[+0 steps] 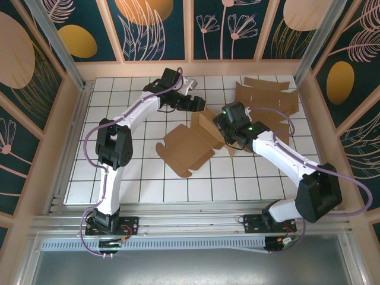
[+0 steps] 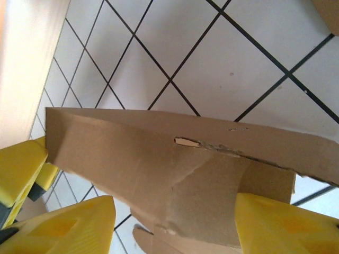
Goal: Fold the paper box
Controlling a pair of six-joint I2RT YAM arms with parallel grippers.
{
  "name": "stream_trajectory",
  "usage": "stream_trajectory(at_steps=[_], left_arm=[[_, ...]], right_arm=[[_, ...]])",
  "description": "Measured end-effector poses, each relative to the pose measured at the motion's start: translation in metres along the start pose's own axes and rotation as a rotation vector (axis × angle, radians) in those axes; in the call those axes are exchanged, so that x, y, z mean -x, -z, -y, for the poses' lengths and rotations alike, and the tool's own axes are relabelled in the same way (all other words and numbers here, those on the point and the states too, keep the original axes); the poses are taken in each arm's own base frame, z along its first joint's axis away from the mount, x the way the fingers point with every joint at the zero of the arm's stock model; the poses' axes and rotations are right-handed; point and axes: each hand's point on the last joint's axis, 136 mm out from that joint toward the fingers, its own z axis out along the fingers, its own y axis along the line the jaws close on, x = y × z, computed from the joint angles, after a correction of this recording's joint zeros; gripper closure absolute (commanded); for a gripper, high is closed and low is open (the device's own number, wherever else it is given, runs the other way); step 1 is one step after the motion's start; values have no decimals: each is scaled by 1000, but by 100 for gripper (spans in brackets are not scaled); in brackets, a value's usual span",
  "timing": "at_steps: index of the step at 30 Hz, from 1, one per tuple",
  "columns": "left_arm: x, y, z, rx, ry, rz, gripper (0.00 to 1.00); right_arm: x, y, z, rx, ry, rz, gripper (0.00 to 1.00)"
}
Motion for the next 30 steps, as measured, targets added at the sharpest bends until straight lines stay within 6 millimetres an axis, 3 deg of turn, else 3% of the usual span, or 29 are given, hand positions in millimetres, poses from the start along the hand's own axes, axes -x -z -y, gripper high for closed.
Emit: stream_trajectory(at_steps=[7, 16, 21, 25, 27, 30], left_arm=[[-15, -12, -10, -4, 11, -17, 31], [-37, 10, -15, 46, 66, 99, 35], [-58, 32, -24, 121, 158, 194, 33], [-72, 41, -28, 163, 223, 243, 20], [-71, 48, -29, 193, 237, 274, 16], [-56, 66, -28, 245, 241, 351, 19]], right_arm=[[-2, -18, -3, 10, 26, 0, 54], [15, -40, -14, 35, 180, 34, 57], [21, -59, -41, 74, 393, 41, 57], [26, -69, -56, 89, 511, 41, 58], [28, -72, -58, 95, 549, 37, 58], [31, -72, -59, 106, 578, 32, 58]])
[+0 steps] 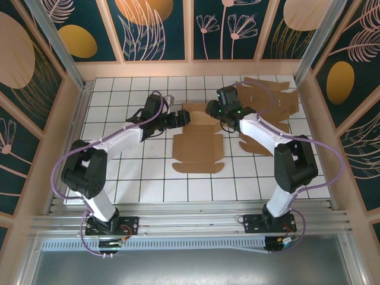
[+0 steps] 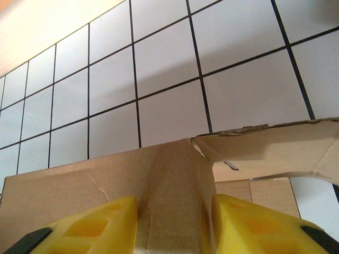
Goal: Fold the paper box
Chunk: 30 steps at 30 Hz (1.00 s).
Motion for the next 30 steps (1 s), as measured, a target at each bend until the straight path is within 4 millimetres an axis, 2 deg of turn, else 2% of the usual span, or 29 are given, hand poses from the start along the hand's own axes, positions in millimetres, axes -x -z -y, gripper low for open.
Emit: stream_trajectory(at_steps=[5, 7, 9, 12, 14, 16, 21, 26, 30], left_arm=[[49, 12, 15, 20, 53, 112, 22], [65, 9, 21, 5, 71, 127, 26], [71, 0, 23, -19, 92, 113, 32], [59, -19, 16, -32, 126, 47, 35], [44, -32, 5, -17, 155, -9, 36], [34, -39, -3, 7, 174, -44, 38], [29, -41, 0, -17, 196, -67, 47], [28, -42, -1, -39, 215, -65, 56], [28, -42, 0, -45, 217, -68, 60]], right_arm=[[-1, 0, -1, 12, 25, -9, 58], [-1, 0, -1, 12, 28, -9, 57], [-1, 0, -1, 12, 28, -9, 57], [-1, 0, -1, 12, 29, -9, 57], [-1, 0, -2, 16, 28, -12, 57], [-2, 0, -3, 21, 28, -16, 57], [-4, 0, -5, 33, 28, -27, 53], [-1, 4, -6, 20, 30, -40, 39], [9, 20, -10, 35, 30, -16, 33]])
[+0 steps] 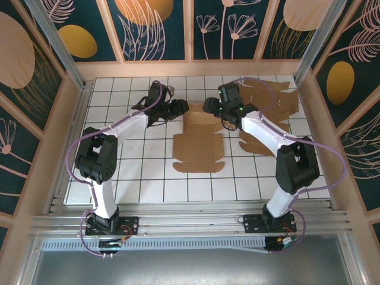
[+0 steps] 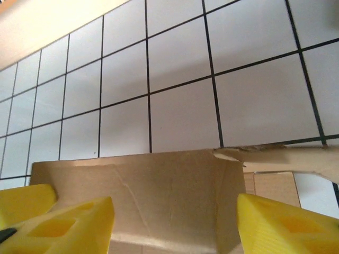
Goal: Fold the paper box
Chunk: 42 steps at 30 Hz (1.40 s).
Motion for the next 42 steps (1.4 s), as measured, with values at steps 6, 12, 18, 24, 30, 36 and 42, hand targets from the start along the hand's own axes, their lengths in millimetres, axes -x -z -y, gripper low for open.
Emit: stream_trajectory(at_steps=[6, 12, 18, 24, 30, 36, 42], left_arm=[[0, 0, 0, 0, 0, 0, 59], [0, 0, 0, 1, 0, 0, 58], [0, 0, 0, 2, 0, -2, 57], [-1, 1, 0, 9, -1, -8, 57], [0, 2, 0, 19, 0, -12, 57], [-1, 2, 0, 23, -1, -17, 57], [-1, 2, 1, 21, -1, -20, 57]], right_arm=[[-8, 58, 46, 10, -108, 110, 31], [-72, 36, 99, -28, -170, 55, 32], [-83, -13, 105, -22, -168, 11, 34], [-63, -46, 91, 44, -149, 62, 41], [-65, -68, 91, 72, -150, 62, 43], [-68, -76, 86, 112, -149, 57, 59], [-62, -78, 74, 166, -93, 90, 62]])
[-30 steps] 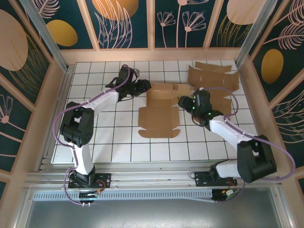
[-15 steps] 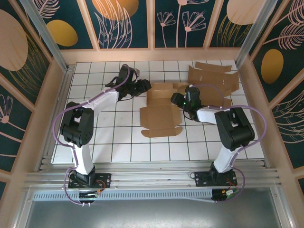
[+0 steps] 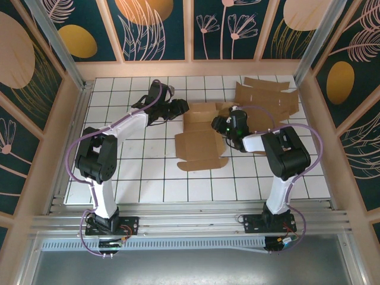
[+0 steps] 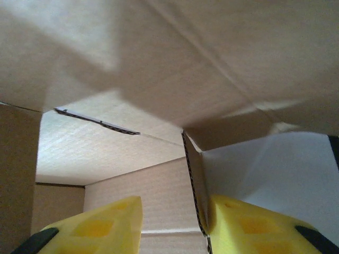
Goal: Fold the paper box
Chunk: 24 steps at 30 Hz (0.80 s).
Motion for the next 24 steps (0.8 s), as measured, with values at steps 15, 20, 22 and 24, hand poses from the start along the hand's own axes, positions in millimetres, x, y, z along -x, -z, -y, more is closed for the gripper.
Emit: stream_trajectory(at_steps=[15, 20, 22, 24], left_arm=[[3, -4, 1, 6, -5, -4, 57], [3, -4, 1, 6, -5, -4, 57], [3, -4, 1, 7, -5, -4, 57], [3, -4, 1, 6, -6, -5, 57]], right_arm=[[3, -17, -46, 6, 310, 69, 64], [3, -17, -46, 7, 310, 72, 60], [3, -13, -46, 4, 312, 70, 57], [2, -2, -45, -4, 316, 64, 52]])
